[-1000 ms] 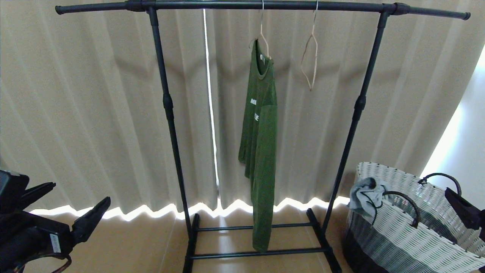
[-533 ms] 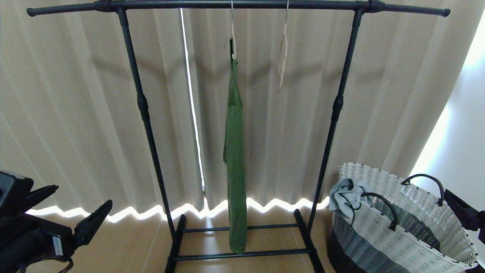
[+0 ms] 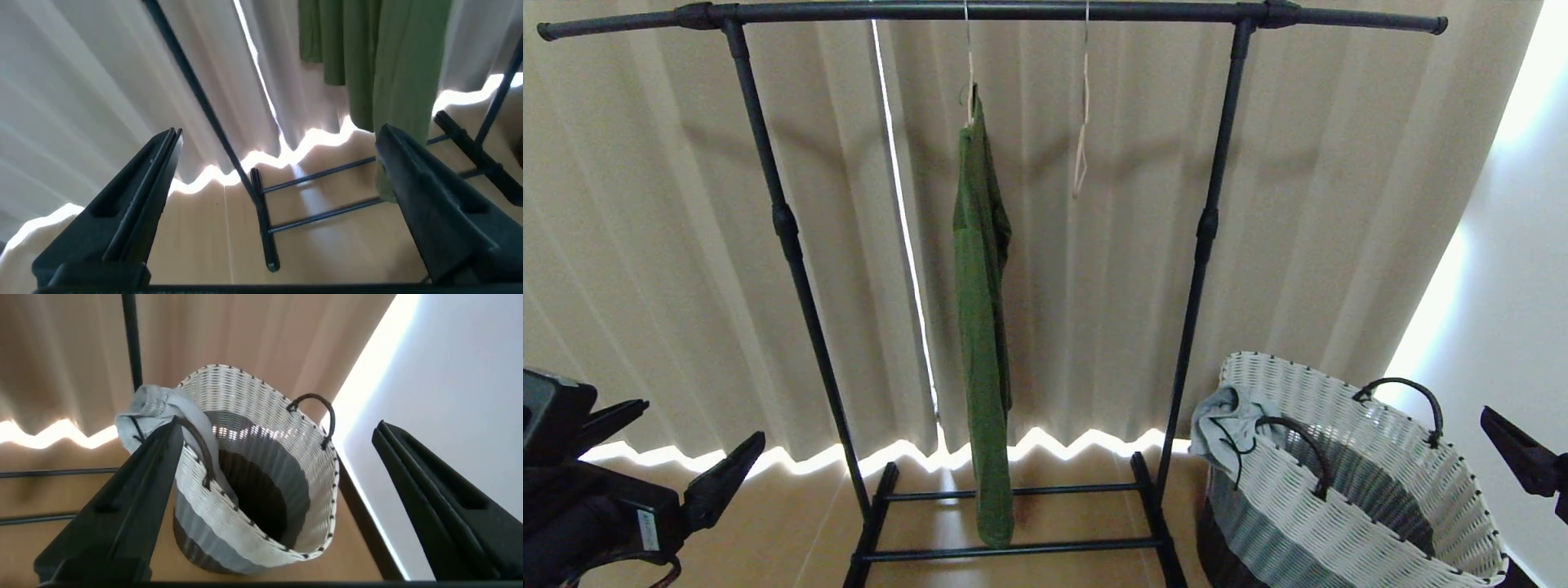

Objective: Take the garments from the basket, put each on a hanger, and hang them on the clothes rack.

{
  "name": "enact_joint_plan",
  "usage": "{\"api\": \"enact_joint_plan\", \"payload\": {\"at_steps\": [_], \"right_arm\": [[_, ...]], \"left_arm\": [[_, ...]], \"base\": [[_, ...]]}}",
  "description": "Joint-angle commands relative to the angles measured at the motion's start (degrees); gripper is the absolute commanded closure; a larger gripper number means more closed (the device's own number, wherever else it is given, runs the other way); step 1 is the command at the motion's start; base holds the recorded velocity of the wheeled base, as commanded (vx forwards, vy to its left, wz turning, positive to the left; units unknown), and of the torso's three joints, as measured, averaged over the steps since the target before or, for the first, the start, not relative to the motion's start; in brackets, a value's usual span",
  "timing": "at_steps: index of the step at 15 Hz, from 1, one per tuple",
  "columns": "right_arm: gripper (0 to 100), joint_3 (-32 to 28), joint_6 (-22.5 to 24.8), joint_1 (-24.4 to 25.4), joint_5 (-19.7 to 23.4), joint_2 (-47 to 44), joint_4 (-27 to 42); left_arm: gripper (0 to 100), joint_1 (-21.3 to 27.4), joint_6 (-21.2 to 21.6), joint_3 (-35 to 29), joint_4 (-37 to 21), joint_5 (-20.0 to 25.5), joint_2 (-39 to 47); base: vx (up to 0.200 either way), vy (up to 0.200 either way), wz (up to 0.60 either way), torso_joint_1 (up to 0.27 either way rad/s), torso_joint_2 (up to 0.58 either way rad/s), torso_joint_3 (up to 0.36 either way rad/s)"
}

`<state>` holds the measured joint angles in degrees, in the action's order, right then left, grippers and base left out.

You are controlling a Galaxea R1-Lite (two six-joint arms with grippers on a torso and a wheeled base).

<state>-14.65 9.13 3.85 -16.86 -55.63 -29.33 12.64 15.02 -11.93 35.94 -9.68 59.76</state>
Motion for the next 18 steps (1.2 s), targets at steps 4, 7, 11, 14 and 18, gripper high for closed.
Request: {"api": "enact_joint_plan", "payload": {"at_steps": [4,7,11,14,18], "right_arm": [[0,0.1,0.0,0.0,0.0,0.0,0.1],[0,0.2,0.0,0.0,0.0,0.0,0.1],[0,0.5,0.0,0.0,0.0,-0.1,0.1],[0,0.9,0.1,0.0,0.0,-0.2,0.3],[0,3.4,0.2,0.0,-0.5,0.0,0.2]], "left_arm": [[0,0.0,-0.1,-0.5,0.0,0.0,0.4],[0,0.0,-0.1,-0.2,-0.2,0.0,0.4],[0,0.0,0.3,0.0,-0.3,0.0,0.5],[0,0.7,0.4,0.0,-0.3,0.0,1.0],[0,3.4,0.6,0.0,-0.3,0.0,0.4]], "base": [[0.0,0.0,0.0,0.0,0.0,0.0],[0.067,0.0,0.0,0.001,0.0,0.001],[0.2,0.0,0.0,0.0,0.0,0.002],[0.2,0.0,0.0,0.006,0.0,0.004],[0.2,0.0,0.0,0.0,0.0,0.002]]}}
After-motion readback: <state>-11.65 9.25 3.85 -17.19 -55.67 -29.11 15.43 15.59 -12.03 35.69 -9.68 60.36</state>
